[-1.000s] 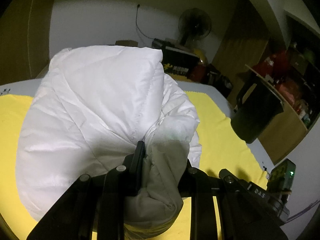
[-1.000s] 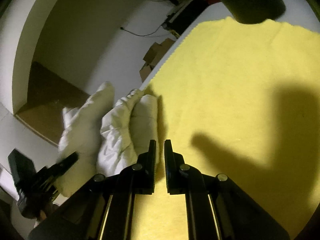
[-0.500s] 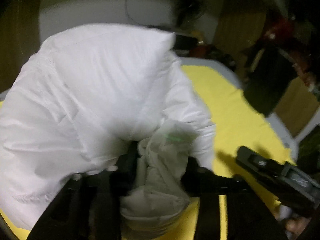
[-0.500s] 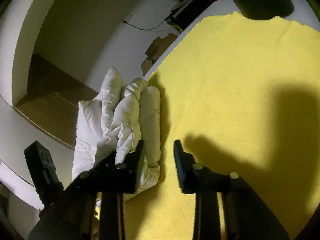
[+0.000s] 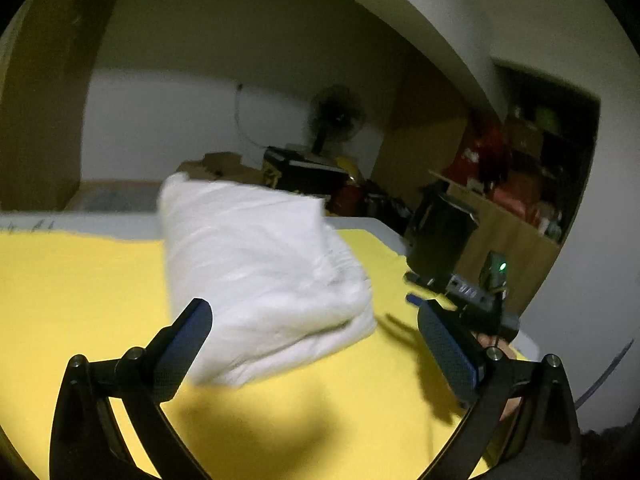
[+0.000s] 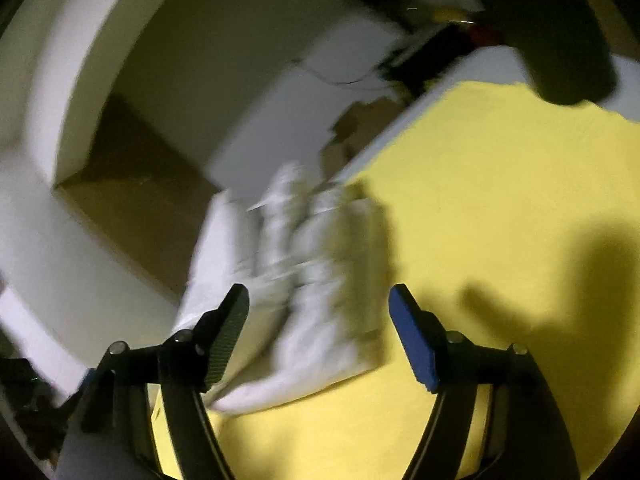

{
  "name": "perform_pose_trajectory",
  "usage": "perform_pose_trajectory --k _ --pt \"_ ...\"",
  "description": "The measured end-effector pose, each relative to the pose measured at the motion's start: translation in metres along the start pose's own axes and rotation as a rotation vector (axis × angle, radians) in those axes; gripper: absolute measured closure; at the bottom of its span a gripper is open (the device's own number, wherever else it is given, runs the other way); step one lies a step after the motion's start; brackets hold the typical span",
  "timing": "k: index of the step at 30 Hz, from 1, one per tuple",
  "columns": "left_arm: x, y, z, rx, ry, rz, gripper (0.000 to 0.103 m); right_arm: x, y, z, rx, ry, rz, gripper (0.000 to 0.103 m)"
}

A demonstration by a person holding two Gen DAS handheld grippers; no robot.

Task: Fold large clothes
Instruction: 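Grasp the jacket bundle end with the right gripper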

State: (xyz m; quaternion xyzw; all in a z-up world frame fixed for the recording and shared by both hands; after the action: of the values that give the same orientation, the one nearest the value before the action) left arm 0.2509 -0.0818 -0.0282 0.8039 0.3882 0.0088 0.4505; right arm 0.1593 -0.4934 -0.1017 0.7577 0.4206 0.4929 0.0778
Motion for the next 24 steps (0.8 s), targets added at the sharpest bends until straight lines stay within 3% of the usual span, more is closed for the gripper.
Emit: perform_pose_trajectory --k 1,4,8,13,16,18,21,23,24 --pt "0.016 -0.009 -0.013 0.001 -0.004 -0.038 0.0 0.012 0.0 0.001 0.005 0.012 -0.025 0.022" --pt "0.051 -0.034 -0.036 -0.008 -0.01 -0.16 0.0 0.062 0.014 0.009 0.055 0.034 -0.122 0.019" --pt "0.079 -0.064 -0.05 -0.012 -0.041 -0.294 0.0 0.1 0.059 0.069 0.245 -0.07 -0.191 0.011" --pt "0.083 -0.088 -0.054 0.006 -0.06 -0.329 0.0 0.092 0.066 0.163 0.564 -0.219 -0.15 0.011" --pt "0.086 -0.095 -0.054 0.016 -0.064 -0.327 0.0 0.101 0.064 0.167 0.543 -0.221 -0.18 0.019" --pt "0.085 -0.097 -0.05 0.022 -0.061 -0.329 0.0 0.109 0.061 0.171 0.556 -0.252 -0.223 0.019" --pt "0.088 -0.097 -0.045 0.024 -0.078 -0.345 0.0 0.098 0.049 0.191 0.7 -0.331 -0.202 0.013" --pt "0.087 -0.098 -0.044 0.026 -0.096 -0.349 0.0 0.098 0.052 0.188 0.689 -0.331 -0.21 0.024" --pt "0.086 -0.097 -0.042 0.026 -0.099 -0.348 0.0 0.101 0.055 0.184 0.665 -0.324 -0.234 0.056"
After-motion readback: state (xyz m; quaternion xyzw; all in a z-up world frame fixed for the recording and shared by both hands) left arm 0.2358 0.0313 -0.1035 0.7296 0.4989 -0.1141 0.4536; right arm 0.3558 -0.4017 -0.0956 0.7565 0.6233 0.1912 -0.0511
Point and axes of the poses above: each gripper's, at about its wrist camera, not at the fingertips, and z roughly the way its jaws point, x to its left, y to its top, the point moved 2 cm from there along z, roughly the way its jaws point, and after that the axes turned 14 degrees about x, right-handed, at the moved point
